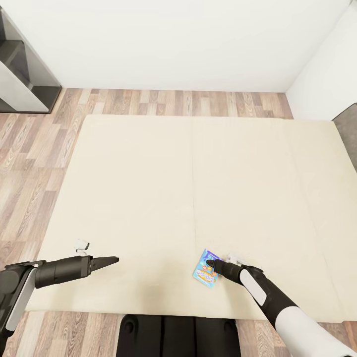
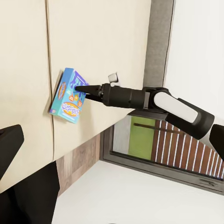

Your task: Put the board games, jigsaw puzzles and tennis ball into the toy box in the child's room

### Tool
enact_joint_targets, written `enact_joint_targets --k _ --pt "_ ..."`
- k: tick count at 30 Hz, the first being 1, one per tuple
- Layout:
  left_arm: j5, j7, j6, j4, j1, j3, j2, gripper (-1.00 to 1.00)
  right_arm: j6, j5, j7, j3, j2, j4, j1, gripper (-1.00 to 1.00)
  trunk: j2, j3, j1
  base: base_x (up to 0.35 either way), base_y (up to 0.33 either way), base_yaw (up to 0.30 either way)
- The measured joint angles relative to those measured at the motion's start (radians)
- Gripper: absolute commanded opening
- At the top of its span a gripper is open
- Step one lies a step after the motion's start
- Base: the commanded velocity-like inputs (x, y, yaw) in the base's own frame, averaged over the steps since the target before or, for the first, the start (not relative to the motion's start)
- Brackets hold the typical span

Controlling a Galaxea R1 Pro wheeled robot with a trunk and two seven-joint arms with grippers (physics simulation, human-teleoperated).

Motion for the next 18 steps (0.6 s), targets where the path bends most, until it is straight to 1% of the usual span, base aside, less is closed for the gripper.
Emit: enact_joint_targets --k 8,18 --pt "-0.001 0.0 0.0 0.0 0.0 0.0 0.001 1.0 -0.001 -0.001 0.0 0.0 -0.002 0.0 0.0 1.0 0.0 0.0 0.0 0.0 0.0 0.0" --pt "0.001 -0.001 -0.001 0.0 0.0 0.0 0.001 1.0 -0.001 -0.001 0.0 0.0 0.003 -0.001 0.0 1.0 0.0 0.0 0.0 0.0 0.0 0.0"
